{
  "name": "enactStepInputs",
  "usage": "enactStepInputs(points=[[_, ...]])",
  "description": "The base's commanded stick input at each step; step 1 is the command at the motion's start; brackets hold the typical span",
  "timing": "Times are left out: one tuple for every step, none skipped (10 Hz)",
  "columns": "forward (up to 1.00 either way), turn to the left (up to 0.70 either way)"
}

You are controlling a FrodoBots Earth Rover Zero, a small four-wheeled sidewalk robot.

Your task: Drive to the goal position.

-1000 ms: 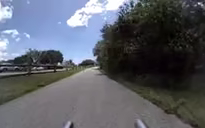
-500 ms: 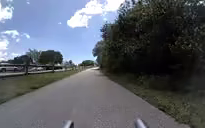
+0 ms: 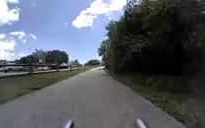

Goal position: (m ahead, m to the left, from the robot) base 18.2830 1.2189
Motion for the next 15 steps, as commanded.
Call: enactStepInputs(points=[[0.50, 0.00], [0.50, 0.00], [0.50, 0.00], [0.50, 0.00], [0.50, 0.00], [0.50, 0.00], [0.50, 0.00], [0.50, 0.00], [0.50, 0.17], [0.50, 0.25], [0.50, 0.25], [0.50, 0.25], [0.50, 0.25], [0.50, 0.25], [0.50, 0.25]])
